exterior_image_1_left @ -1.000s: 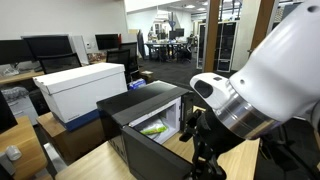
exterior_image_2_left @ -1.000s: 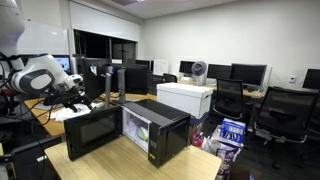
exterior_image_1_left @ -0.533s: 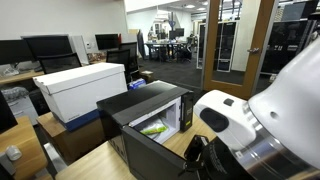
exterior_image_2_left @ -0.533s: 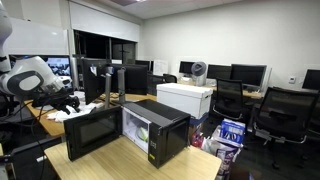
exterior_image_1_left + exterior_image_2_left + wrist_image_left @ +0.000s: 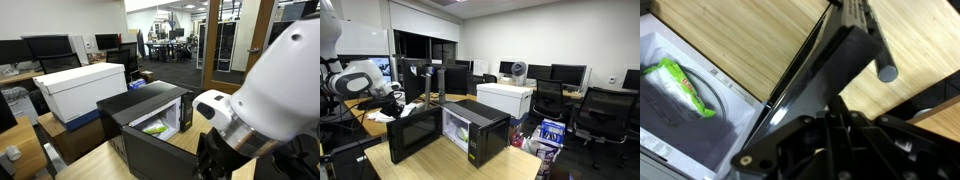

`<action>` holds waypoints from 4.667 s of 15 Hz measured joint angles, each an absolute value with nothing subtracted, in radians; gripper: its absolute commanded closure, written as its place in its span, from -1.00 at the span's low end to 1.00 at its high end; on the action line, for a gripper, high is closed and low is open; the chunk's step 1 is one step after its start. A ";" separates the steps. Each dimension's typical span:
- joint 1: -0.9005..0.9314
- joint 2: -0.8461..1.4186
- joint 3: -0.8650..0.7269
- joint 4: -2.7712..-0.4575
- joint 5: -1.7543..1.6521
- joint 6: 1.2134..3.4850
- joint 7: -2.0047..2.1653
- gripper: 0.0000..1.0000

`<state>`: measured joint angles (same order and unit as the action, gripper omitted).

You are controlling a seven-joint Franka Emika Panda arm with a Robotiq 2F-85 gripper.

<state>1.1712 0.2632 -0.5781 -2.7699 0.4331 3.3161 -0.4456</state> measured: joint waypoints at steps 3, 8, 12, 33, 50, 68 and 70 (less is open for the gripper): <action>1.083 0.263 -0.580 -2.769 0.432 3.292 -0.446 0.97; 0.930 0.261 -0.553 -2.759 0.431 3.297 -0.445 0.96; 0.736 0.251 -0.453 -2.733 0.404 3.305 -0.444 0.96; -0.204 0.605 0.027 -2.284 -0.109 3.387 -0.279 0.95; 0.080 0.646 -0.175 -2.352 -0.074 3.319 -0.140 -0.69; 0.153 0.243 -0.176 -2.565 0.154 3.178 0.162 -1.00; 0.154 0.206 -0.184 -2.565 0.155 3.137 0.181 -1.00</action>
<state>0.1544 0.2058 -0.1839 -2.5650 0.1554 3.1371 0.1813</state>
